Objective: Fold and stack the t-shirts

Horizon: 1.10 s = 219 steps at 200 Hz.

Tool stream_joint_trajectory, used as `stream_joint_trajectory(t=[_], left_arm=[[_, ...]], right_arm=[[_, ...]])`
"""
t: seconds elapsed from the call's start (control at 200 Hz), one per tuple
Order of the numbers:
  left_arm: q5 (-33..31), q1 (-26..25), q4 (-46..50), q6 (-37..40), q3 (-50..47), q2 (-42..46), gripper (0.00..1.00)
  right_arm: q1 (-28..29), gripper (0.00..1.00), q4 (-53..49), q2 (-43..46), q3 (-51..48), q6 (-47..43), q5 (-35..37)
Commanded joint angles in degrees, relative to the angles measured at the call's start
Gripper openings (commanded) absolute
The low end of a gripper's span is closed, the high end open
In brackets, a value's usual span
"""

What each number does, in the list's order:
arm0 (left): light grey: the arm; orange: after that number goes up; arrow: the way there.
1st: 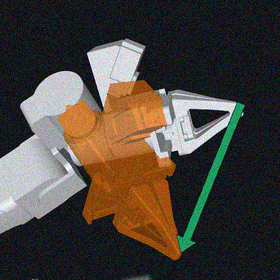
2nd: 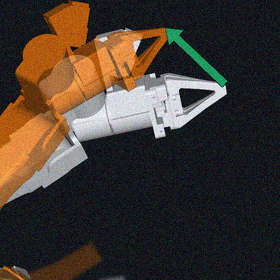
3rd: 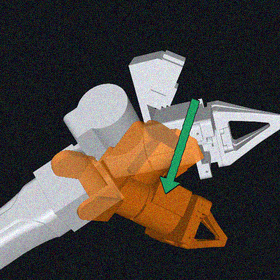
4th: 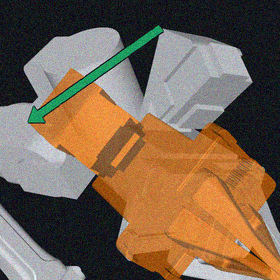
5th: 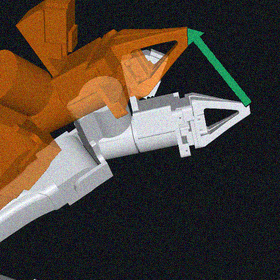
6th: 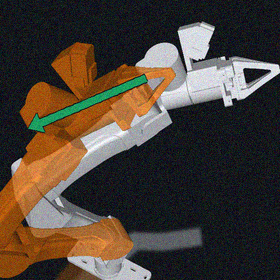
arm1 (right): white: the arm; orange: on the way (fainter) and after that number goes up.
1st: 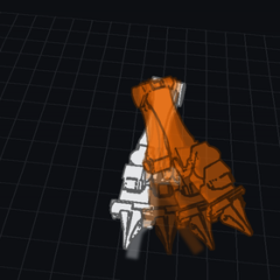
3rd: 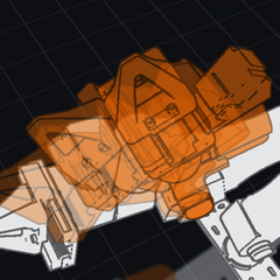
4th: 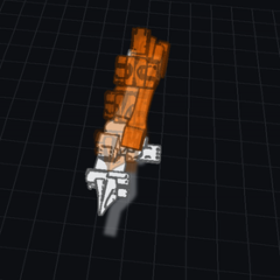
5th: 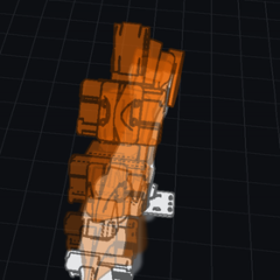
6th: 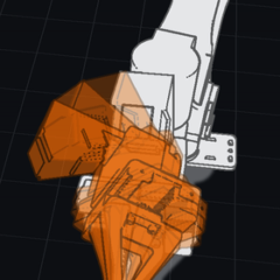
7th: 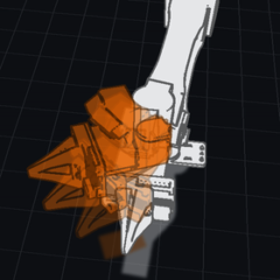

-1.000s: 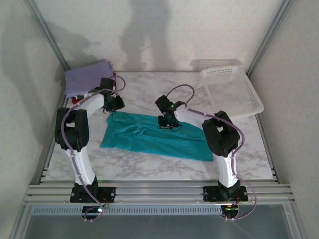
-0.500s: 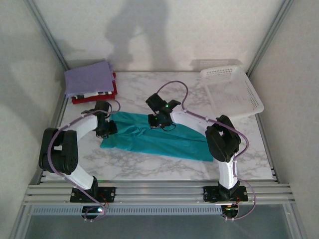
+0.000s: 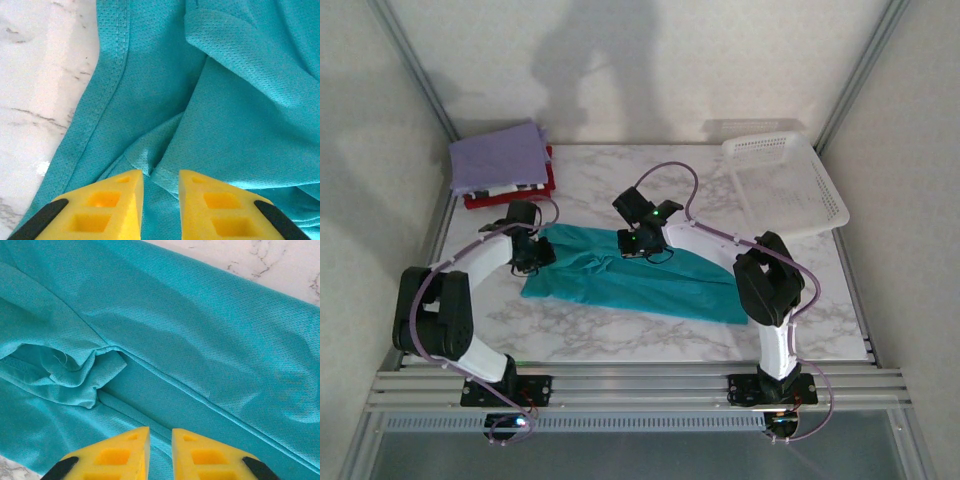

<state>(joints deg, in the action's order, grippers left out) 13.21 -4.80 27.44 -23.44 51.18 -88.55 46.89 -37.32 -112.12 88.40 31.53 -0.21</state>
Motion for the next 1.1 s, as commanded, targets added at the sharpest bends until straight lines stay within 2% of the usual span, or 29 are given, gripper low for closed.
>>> stream_joint_trajectory(t=[0.0, 0.2, 0.496, 0.676, 0.801, 0.916, 1.016, 1.091], left_arm=[[2.0, -0.4, -2.2, -1.2, -0.7, -0.5, 0.24], [3.7, -0.5, -5.2, -1.7, -1.3, -1.3, 0.24], [0.6, -0.6, -3.9, -0.7, -2.3, -2.9, 0.24], [4.1, -0.6, -7.7, -2.4, -3.9, -3.0, 0.23], [4.9, -0.6, -9.6, -3.5, -4.0, -2.0, 0.10], [4.2, -0.7, -8.8, -3.6, -2.3, -0.5, 0.02], [4.3, -0.6, -7.6, -3.7, -0.3, 0.5, 0.00], [4.2, -0.6, -6.7, -3.7, 1.1, 0.8, 0.00]], right_arm=[[-0.1, 0.20, -1.2, 1.2, 0.1, 0.1, -0.4], [-0.1, 0.20, -1.4, 1.4, 0.4, -0.1, -0.5], [-0.1, 0.20, -1.5, 1.3, 0.6, 0.1, -0.7], [-0.1, 0.21, -1.4, 1.5, 1.1, 0.4, -1.2], [-0.1, 0.21, -0.2, 2.6, 0.6, 1.0, -2.2], [-0.1, 0.21, 2.3, 3.5, -0.6, 2.1, -4.6], [0.1, 0.22, 6.4, 3.6, -2.1, 3.6, -8.1], [0.1, 0.26, 10.7, 3.1, -3.3, 5.2, -11.6]])
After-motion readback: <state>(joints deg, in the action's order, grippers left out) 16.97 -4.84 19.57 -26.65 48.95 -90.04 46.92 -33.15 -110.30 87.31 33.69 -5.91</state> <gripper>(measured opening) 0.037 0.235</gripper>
